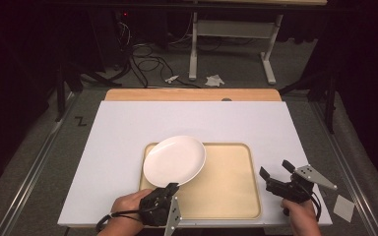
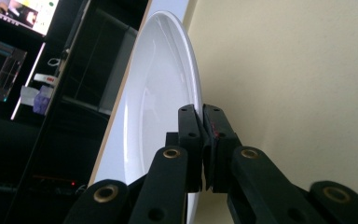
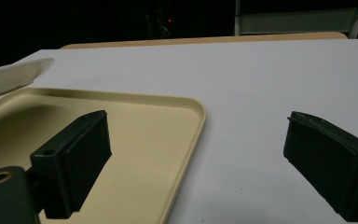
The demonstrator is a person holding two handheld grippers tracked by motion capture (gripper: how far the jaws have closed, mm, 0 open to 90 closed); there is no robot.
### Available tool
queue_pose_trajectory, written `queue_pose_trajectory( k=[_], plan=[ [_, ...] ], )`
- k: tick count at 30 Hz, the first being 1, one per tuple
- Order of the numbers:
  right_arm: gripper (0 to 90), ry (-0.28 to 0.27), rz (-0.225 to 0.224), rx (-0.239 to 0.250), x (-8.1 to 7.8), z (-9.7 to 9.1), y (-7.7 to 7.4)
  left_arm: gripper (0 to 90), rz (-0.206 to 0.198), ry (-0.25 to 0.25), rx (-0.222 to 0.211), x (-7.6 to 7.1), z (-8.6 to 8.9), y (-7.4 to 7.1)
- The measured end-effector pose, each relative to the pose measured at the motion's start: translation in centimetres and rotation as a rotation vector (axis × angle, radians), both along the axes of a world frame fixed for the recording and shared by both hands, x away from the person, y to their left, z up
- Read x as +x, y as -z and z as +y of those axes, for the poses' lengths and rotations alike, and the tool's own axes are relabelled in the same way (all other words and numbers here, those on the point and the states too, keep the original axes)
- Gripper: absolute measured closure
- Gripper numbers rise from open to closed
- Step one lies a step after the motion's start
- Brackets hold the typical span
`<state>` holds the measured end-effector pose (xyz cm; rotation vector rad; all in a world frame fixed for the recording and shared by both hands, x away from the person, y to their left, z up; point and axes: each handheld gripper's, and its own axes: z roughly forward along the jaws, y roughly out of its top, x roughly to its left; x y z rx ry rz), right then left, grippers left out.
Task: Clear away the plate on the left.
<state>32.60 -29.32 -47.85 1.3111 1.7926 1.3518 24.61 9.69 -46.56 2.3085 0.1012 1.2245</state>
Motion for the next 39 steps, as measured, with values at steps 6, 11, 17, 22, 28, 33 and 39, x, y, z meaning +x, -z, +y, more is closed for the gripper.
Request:
queue_pose_trajectory(
  k=[6, 11, 17, 22, 28, 33, 39],
  plan=[
    [8.2, 0.001, 0.001, 0.002, 0.0, 0.0, 0.0, 87.3, -0.007, 0.05, 0.028, -0.7, -1.1, 0.2],
    [8.2, -0.001, -0.001, 0.0, 0.1, 0.0, 0.1, 87.2, 0.005, 0.095, 0.062, -1.2, -1.9, 0.6],
    [8.2, 0.003, 0.003, 0.002, 0.0, -0.1, 0.0, 87.2, 0.006, 0.126, 0.079, -1.1, -2.8, 0.9],
    [8.2, 0.002, 0.002, 0.002, 0.0, -0.1, 0.0, 87.1, 0.019, 0.149, 0.1, -1.0, -3.1, 1.3],
    [8.2, 0.0, 0.003, 0.006, 0.0, -0.1, 0.0, 86.9, 0.028, 0.159, 0.118, -0.5, -3.5, 1.8],
    [8.2, 0.0, 0.004, 0.007, 0.0, -0.1, 0.1, 86.9, 0.048, 0.162, 0.126, -0.2, -3.6, 2.0],
    [8.2, 0.001, 0.005, 0.009, 0.0, -0.1, 0.2, 87.1, 0.064, 0.169, 0.128, -0.1, -3.6, 2.1]
  ],
)
